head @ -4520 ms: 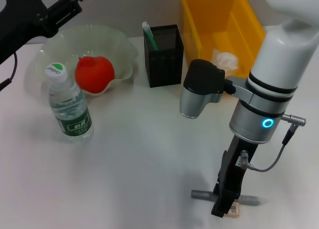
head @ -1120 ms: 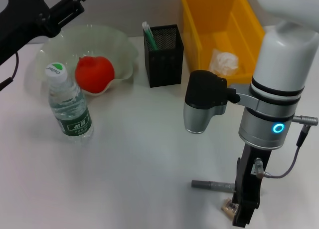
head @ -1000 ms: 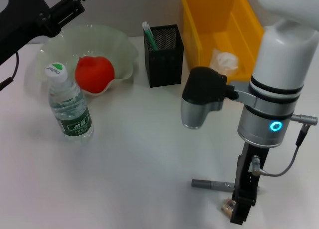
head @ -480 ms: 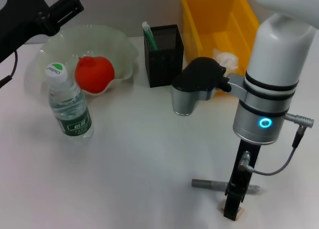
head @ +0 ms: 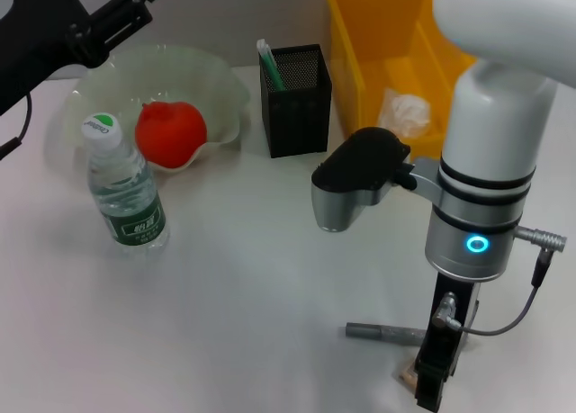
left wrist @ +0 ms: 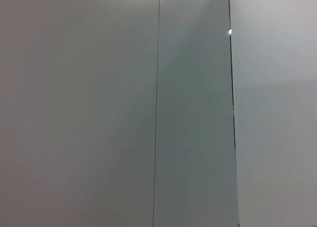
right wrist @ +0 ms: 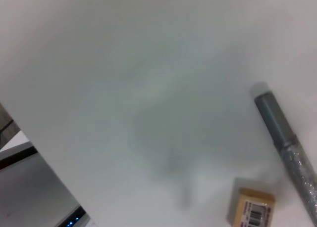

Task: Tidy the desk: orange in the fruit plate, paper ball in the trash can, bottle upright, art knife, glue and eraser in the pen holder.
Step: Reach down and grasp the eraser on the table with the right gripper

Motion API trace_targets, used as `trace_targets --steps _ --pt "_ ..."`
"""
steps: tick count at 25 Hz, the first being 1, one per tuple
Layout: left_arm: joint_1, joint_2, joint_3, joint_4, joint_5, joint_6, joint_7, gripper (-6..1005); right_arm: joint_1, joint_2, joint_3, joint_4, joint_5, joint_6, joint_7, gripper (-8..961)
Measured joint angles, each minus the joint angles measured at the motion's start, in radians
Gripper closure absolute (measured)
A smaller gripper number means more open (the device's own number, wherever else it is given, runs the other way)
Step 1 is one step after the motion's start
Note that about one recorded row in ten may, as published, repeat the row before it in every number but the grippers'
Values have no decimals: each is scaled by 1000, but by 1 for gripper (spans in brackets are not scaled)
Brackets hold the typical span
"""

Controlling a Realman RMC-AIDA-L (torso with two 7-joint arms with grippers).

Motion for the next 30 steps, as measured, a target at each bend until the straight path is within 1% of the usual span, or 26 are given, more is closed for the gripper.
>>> trace_targets --steps 7,26,30 --pt "1 -1 5 -1 1 1 1 274 3 0 -22 4 -24 33 23 425" --pt "-1 -2 8 -1 1 2 12 274 30 2 -46 5 -16 59 60 423" --pt "-1 -1 6 -1 1 2 15 274 45 3 -80 5 18 63 78 424"
